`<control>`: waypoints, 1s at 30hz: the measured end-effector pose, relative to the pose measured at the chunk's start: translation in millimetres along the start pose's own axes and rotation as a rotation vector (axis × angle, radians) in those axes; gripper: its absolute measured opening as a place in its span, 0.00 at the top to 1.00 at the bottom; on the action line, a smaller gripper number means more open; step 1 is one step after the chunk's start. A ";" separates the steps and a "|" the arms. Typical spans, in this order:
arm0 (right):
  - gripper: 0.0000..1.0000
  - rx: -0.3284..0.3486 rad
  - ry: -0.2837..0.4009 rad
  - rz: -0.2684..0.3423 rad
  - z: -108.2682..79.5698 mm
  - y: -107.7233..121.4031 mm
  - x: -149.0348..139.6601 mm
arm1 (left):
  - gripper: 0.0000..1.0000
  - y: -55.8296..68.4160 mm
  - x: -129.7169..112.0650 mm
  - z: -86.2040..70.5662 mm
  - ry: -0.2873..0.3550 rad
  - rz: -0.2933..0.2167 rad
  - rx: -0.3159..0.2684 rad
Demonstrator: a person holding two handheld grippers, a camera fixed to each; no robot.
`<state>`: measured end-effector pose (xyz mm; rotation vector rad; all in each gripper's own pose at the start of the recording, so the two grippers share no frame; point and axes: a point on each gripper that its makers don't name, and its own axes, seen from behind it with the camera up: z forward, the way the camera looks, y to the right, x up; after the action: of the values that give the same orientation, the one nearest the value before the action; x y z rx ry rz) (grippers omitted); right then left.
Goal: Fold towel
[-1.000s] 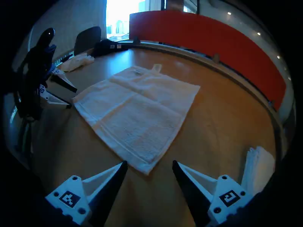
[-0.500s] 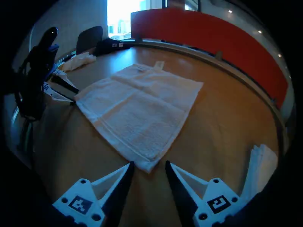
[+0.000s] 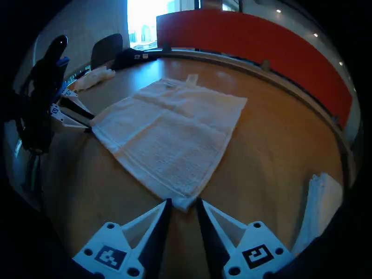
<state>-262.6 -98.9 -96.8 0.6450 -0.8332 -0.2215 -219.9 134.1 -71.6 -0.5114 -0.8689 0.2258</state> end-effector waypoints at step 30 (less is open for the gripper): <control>0.88 0.008 0.013 0.030 -6.0 -8.0 4.6 | 0.91 3.3 4.7 -4.1 -0.006 -0.068 0.014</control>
<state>-254.6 -104.5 -101.8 0.6408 -0.8312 -0.1870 -213.7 137.4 -72.3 -0.4677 -0.8886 0.1715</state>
